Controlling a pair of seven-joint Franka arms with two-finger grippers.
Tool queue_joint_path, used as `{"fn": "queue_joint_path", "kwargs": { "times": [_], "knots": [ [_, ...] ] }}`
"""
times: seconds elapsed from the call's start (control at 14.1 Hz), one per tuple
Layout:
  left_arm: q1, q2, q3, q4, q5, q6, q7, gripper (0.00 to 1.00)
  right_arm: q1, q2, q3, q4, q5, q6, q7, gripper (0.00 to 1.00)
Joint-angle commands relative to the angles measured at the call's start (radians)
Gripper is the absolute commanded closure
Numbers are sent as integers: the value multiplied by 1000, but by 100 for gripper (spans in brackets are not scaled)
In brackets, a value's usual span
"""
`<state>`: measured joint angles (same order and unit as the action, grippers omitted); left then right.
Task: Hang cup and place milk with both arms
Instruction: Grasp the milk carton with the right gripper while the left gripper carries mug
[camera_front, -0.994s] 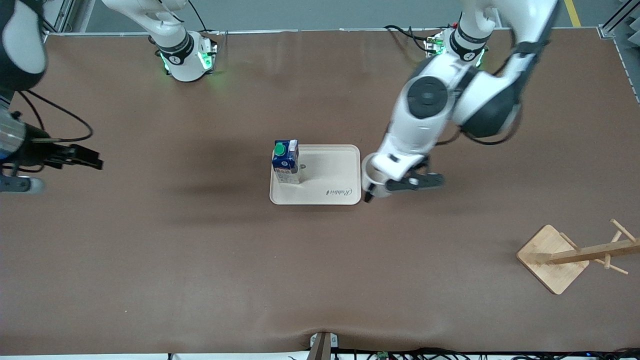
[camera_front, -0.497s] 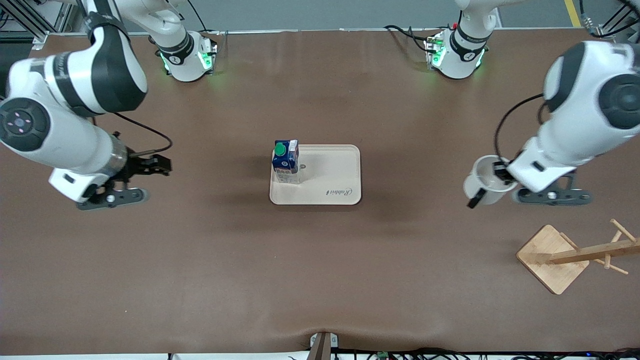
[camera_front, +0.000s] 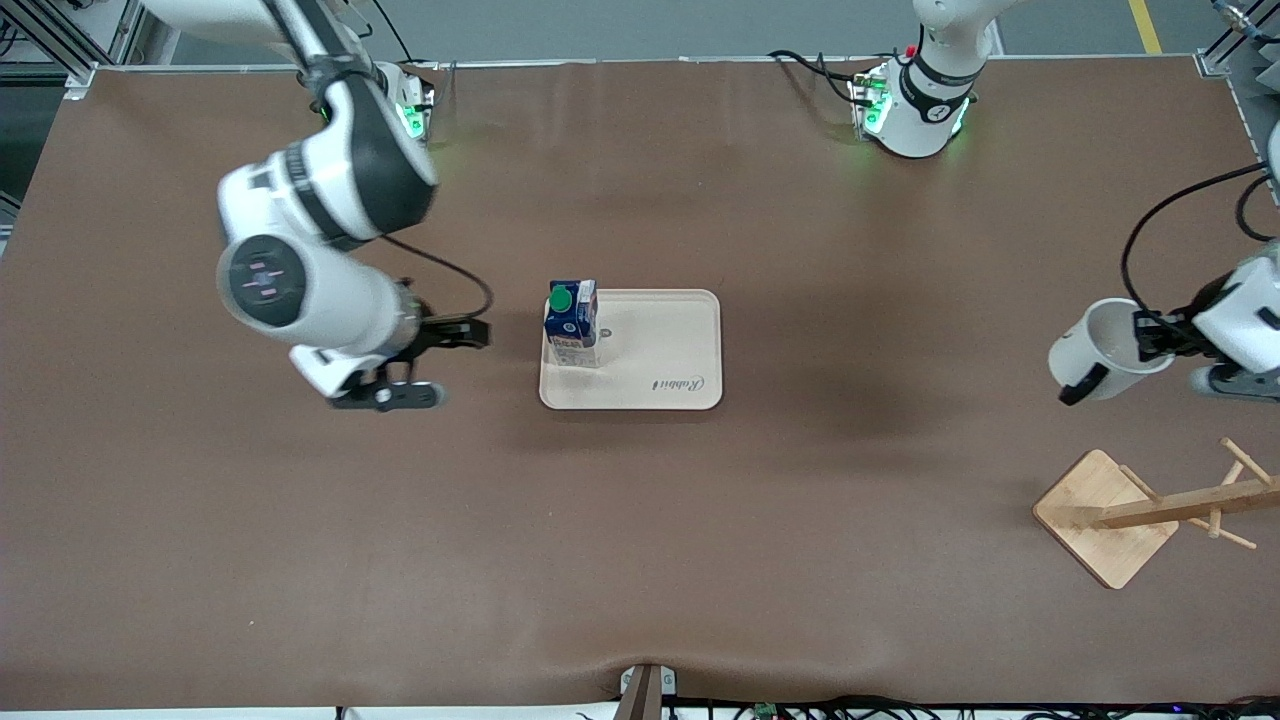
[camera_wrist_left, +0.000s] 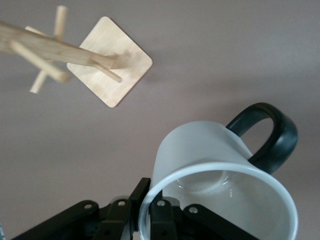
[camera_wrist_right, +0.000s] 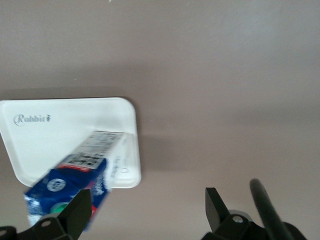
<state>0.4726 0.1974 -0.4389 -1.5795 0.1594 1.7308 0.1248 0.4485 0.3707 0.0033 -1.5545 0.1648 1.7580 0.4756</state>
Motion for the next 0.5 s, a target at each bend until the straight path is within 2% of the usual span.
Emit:
{"fn": "queue_joint_path", "kwargs": {
  "times": [0.0,0.14,0.28,0.43],
  "knots": [
    [40,-7,-3,-4,-24,47,13,100,99,-16,-8,-36,19,57,173,0],
    [86,17,-3,-4,-40,99,15,100,143,-9,-9,-38,21,86,215,0],
    [145,56,-3,-2,-102,145,51,100,171,17,-9,-39,21,107,224,0],
    [150,105,-3,45,-120,151,85,100,196,28,-9,-56,19,139,262,0]
  ]
}}
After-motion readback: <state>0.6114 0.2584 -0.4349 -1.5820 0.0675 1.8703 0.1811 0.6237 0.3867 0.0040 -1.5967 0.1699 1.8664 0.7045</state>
